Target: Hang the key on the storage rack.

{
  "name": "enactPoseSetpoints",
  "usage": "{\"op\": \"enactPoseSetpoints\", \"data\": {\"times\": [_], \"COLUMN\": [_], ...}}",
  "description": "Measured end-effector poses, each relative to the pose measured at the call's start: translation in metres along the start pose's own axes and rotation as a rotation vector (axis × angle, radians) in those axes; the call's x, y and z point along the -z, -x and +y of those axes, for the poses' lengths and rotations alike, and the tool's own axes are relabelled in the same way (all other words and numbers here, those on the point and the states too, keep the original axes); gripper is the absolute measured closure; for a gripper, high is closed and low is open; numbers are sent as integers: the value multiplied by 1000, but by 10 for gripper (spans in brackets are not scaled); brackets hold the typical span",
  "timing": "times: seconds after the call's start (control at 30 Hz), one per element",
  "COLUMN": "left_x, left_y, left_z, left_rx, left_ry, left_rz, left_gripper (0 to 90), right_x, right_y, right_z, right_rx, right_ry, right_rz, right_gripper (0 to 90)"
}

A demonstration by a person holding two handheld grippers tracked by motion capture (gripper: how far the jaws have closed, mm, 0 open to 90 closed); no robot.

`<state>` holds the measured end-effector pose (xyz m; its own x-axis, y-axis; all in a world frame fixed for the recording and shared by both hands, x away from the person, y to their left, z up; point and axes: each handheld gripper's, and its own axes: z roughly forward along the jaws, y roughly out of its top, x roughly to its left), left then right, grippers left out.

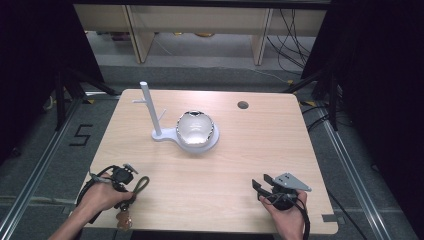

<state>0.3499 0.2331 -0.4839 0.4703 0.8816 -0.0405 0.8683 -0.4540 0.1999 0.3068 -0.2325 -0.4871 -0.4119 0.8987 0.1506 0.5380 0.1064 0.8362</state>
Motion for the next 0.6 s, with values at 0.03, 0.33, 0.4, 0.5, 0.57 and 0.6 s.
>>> {"op": "enactPoseSetpoints", "data": {"times": [0.03, 0.33, 0.4, 0.5, 0.57, 0.6], "left_x": [2, 3, 2, 4, 7, 9], "left_y": [-1, -2, -4, -3, -7, -7], "left_z": [0, -8, -10, -13, -15, -17], "left_rx": [4, -19, -29, -9, -69, -48], "left_ry": [-11, 41, 73, 90, 110, 121], "left_rz": [-10, -3, 2, -5, 6, -4], "left_gripper": [673, 677, 677, 678, 679, 679], "right_x": [-1, -1, -1, 1, -1, -1], "right_y": [2, 4, 2, 0, 4, 3], "right_z": [0, 0, 0, 0, 0, 1], "right_rx": [32, 49, 31, 4, 57, 50], "right_ry": [9, 6, 10, -7, 3, 8], "right_rz": [-8, 2, -12, -5, -17, -7], "right_gripper": [506, 506, 506, 507, 507, 507]}}
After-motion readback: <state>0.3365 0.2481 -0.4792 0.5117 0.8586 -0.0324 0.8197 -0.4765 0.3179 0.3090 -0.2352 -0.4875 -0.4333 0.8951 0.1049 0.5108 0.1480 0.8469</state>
